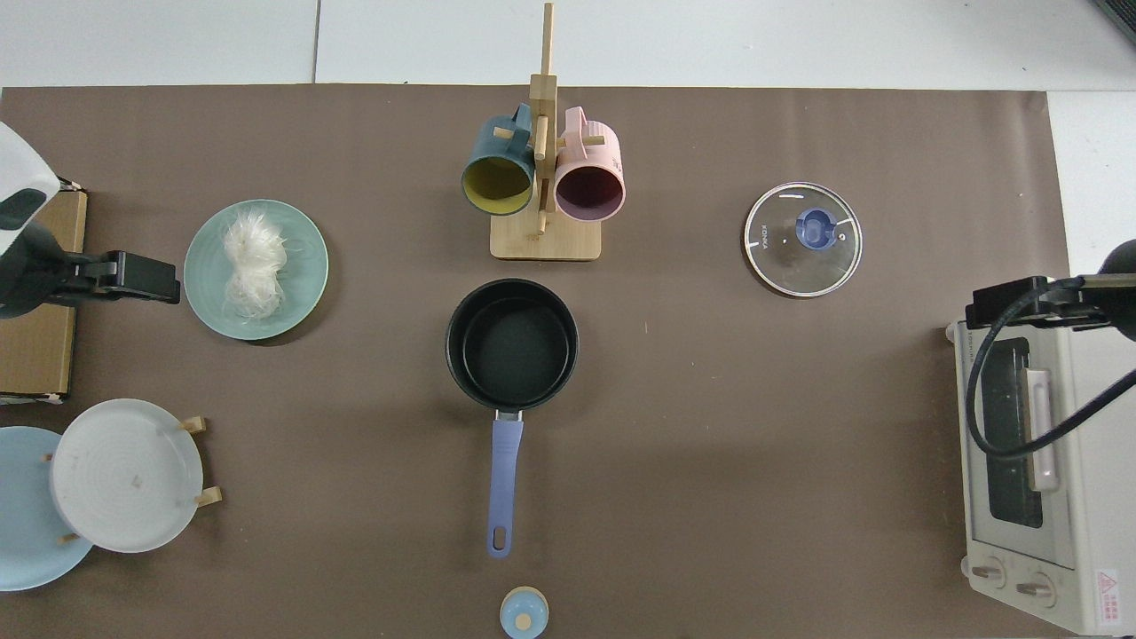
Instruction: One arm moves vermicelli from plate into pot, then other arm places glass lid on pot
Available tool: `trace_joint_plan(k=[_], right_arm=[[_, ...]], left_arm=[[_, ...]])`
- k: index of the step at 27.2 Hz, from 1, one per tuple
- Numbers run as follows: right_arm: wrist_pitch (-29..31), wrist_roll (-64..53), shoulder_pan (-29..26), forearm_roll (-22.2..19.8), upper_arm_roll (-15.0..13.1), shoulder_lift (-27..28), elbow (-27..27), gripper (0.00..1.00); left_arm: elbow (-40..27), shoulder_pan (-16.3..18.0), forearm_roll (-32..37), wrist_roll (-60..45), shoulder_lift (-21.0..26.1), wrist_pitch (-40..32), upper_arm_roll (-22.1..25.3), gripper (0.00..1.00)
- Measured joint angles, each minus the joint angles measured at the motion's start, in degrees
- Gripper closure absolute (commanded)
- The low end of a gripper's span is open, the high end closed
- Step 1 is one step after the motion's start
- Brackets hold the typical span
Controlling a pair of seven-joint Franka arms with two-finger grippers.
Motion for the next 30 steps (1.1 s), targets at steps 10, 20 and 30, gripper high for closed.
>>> trace_joint_plan(k=[10, 20, 30], right_arm=[[0.0, 0.0, -0.1, 0.0, 0.0, 0.0, 0.0, 0.0], [0.8, 0.0, -0.1, 0.0, 0.0, 2.7, 0.5, 0.0], [4.6, 0.0, -0.1, 0.0, 0.0, 11.4, 4.1, 0.0]], left_arm=[[0.0, 0.0, 0.0, 0.1, 0.0, 0.2, 0.1, 0.0], [-0.8, 0.2, 0.0, 0.1, 3.4, 8.4, 0.6, 0.0], [-1.2, 0.2, 0.0, -0.2, 12.3, 17.5, 0.6, 0.0]])
